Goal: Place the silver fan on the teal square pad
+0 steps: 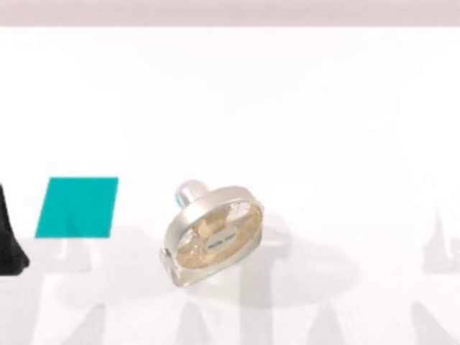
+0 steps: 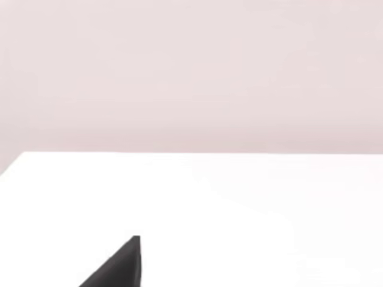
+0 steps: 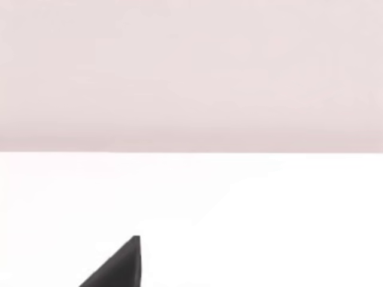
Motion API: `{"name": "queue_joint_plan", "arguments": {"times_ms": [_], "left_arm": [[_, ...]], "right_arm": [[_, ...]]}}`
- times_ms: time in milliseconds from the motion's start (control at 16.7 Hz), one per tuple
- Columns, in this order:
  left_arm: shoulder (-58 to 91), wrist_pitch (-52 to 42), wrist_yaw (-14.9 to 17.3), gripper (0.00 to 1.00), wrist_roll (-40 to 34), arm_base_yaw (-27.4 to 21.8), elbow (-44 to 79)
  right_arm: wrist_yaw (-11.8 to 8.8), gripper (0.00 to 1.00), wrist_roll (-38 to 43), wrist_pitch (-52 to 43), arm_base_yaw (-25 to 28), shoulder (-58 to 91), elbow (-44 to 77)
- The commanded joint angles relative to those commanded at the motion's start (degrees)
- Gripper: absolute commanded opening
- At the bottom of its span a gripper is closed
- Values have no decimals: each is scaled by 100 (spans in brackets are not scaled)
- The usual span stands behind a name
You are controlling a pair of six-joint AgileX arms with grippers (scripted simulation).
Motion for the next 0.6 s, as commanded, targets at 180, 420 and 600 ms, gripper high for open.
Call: {"name": "queue_joint_plan", "arguments": {"times_ms": [180, 420, 600], "left_arm": [[57, -56, 3, 100, 15, -31, 56], [899, -834, 11, 100, 199, -427, 877], [2152, -1839, 4, 100, 418, -920, 2071]], "right_arm": [[0, 100, 0, 0, 0, 0, 0], [0, 100, 0, 0, 0, 0, 0], [0, 100, 0, 0, 0, 0, 0]]}}
